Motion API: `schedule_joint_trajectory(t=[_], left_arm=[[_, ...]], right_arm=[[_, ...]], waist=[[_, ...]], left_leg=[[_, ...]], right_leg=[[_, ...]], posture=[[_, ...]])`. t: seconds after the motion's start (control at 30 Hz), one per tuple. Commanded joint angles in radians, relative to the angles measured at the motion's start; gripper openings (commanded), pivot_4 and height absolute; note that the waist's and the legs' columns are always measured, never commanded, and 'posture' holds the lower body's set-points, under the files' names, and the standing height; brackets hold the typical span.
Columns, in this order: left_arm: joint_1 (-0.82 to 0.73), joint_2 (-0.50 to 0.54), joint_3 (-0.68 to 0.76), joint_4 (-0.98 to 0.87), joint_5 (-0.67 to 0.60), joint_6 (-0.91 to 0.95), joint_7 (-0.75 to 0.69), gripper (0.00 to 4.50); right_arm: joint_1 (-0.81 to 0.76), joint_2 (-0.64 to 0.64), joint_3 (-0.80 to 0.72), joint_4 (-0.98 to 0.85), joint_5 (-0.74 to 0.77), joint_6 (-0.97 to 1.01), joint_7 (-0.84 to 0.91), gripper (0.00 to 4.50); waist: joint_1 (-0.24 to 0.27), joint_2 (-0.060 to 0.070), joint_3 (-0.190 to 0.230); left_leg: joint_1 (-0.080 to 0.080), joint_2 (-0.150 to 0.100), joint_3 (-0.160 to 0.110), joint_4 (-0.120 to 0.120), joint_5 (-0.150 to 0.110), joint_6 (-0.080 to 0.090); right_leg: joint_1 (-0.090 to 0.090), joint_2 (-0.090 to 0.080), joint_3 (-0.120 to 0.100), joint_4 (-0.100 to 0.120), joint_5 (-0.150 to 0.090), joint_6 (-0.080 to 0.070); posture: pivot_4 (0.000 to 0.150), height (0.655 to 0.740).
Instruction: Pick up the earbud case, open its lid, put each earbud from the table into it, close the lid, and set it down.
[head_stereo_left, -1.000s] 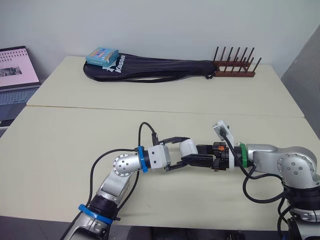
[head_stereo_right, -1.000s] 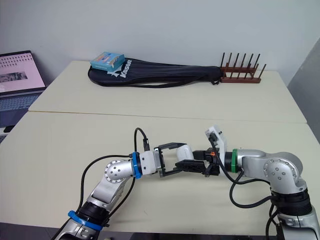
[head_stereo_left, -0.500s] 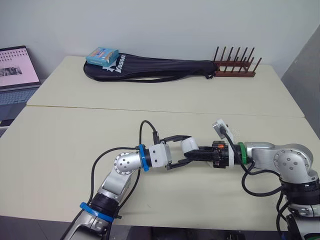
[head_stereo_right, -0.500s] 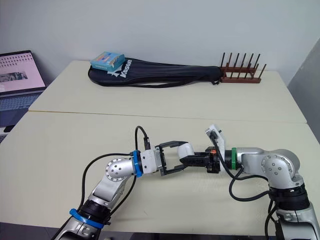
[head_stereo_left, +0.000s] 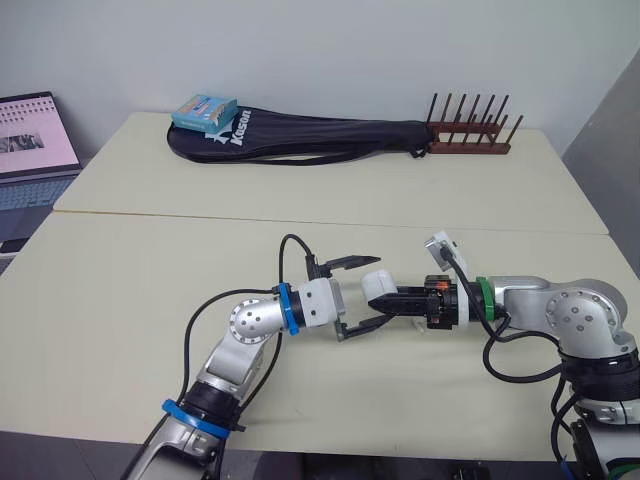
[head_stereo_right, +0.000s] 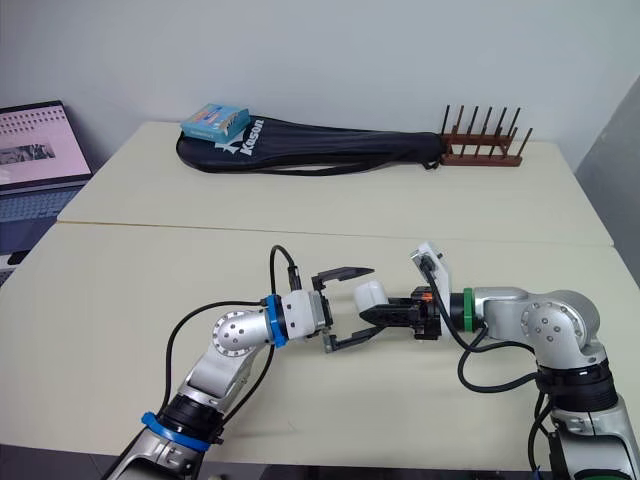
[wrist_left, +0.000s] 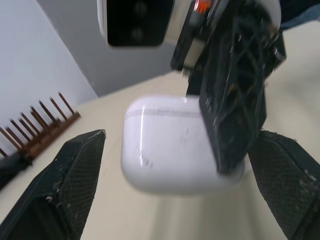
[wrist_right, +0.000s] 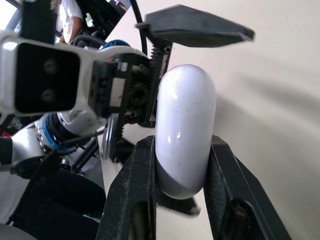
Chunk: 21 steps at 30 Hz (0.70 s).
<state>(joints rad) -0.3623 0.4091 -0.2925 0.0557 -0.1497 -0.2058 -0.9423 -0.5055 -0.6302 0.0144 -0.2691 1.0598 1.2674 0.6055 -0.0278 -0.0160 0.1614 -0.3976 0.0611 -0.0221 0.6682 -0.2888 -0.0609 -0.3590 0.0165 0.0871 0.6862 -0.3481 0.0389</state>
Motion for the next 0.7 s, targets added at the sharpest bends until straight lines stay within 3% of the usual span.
schedule_joint_trajectory(t=[0.03,0.2,0.33,0.7], left_arm=[[-0.036,0.071,0.042,-0.075,-0.094,0.247,-0.063,4.50],[-0.118,0.142,0.049,-0.171,-0.155,0.522,-0.090,4.50],[-0.195,0.120,0.036,-0.237,-0.199,0.677,-0.085,4.50],[-0.292,0.115,-0.056,-0.153,-0.148,0.606,-0.240,4.50]], right_arm=[[-0.053,-0.088,0.065,-0.056,-0.131,-0.109,0.094,0.84],[-0.111,-0.262,0.249,-0.113,-0.418,-0.347,0.262,0.84],[-0.144,-0.311,0.325,-0.131,-0.558,-0.464,0.344,0.84],[-0.134,-0.317,0.359,-0.114,-0.708,-0.596,0.485,0.84]], waist=[[-0.002,0.001,0.001],[0.000,0.001,0.001],[0.000,0.001,0.001],[0.000,0.001,0.002]], left_leg=[[0.000,0.000,0.000,0.000,0.000,0.000],[-0.003,0.000,-0.001,0.002,0.000,0.000],[-0.005,0.000,0.000,0.004,0.000,0.000],[-0.006,0.000,0.001,0.009,0.000,0.000]], right_leg=[[-0.001,0.000,0.000,0.001,0.000,0.000],[-0.006,0.000,-0.001,0.004,0.000,0.000],[-0.007,0.000,0.000,0.004,0.000,0.001],[-0.009,0.001,0.002,0.010,0.000,0.000]], posture=[[0.150,0.7315],[0.150,0.7315],[0.150,0.7315],[0.150,0.7315]])
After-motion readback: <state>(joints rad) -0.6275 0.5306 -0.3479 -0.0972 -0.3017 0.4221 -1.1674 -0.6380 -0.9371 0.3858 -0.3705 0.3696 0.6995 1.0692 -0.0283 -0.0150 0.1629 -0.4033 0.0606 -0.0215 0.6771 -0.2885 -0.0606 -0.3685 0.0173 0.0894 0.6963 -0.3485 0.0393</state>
